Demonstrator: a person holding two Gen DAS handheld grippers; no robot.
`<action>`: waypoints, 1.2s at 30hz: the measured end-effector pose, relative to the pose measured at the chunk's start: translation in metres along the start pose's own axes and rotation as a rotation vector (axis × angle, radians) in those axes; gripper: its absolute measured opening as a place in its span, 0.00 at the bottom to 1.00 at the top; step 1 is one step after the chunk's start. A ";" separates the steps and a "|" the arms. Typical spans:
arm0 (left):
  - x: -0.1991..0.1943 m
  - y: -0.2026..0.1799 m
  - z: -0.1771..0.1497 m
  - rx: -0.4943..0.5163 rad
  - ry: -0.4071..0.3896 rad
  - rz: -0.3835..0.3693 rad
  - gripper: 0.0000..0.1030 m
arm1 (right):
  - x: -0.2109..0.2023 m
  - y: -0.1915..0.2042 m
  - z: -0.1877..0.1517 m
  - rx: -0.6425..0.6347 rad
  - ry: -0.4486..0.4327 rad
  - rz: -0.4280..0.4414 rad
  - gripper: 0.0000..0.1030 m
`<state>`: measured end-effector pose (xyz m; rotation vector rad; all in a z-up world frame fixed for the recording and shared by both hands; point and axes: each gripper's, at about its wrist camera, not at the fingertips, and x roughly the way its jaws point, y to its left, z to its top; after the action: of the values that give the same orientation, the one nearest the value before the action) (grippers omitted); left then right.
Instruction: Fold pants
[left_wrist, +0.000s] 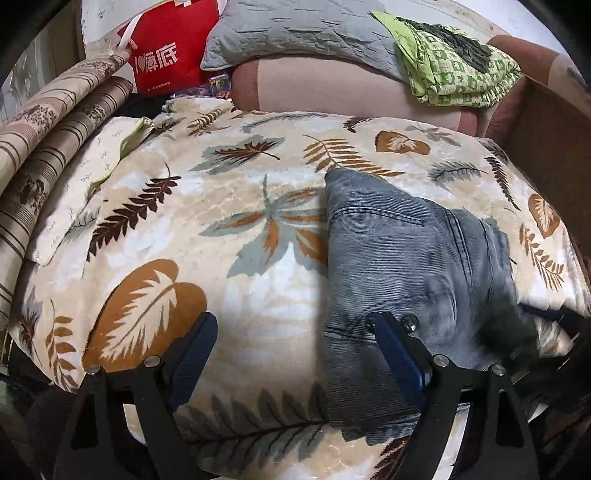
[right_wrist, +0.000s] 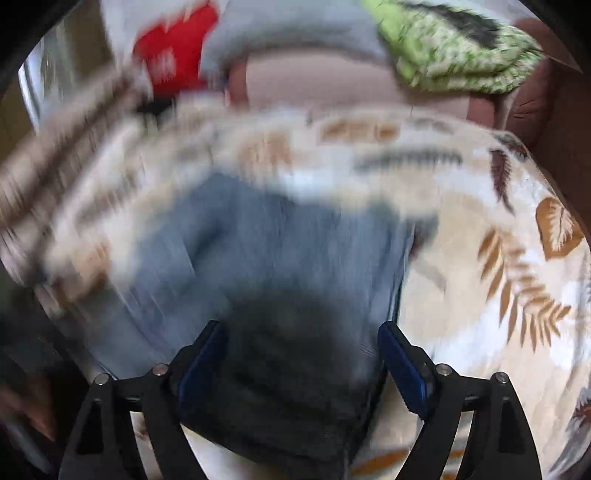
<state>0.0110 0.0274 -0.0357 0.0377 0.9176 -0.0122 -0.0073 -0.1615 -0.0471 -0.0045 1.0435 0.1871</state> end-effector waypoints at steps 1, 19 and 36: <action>-0.001 -0.001 0.000 0.009 -0.001 0.002 0.85 | 0.006 -0.002 -0.011 0.006 -0.015 0.007 0.89; -0.002 -0.001 -0.004 0.007 -0.005 -0.047 0.85 | 0.003 -0.011 -0.018 0.074 -0.043 0.015 0.99; 0.018 0.002 -0.010 -0.076 0.116 -0.161 0.85 | 0.004 -0.011 -0.018 0.076 -0.045 0.017 1.00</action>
<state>0.0140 0.0300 -0.0559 -0.1075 1.0346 -0.1254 -0.0192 -0.1735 -0.0606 0.0768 1.0057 0.1618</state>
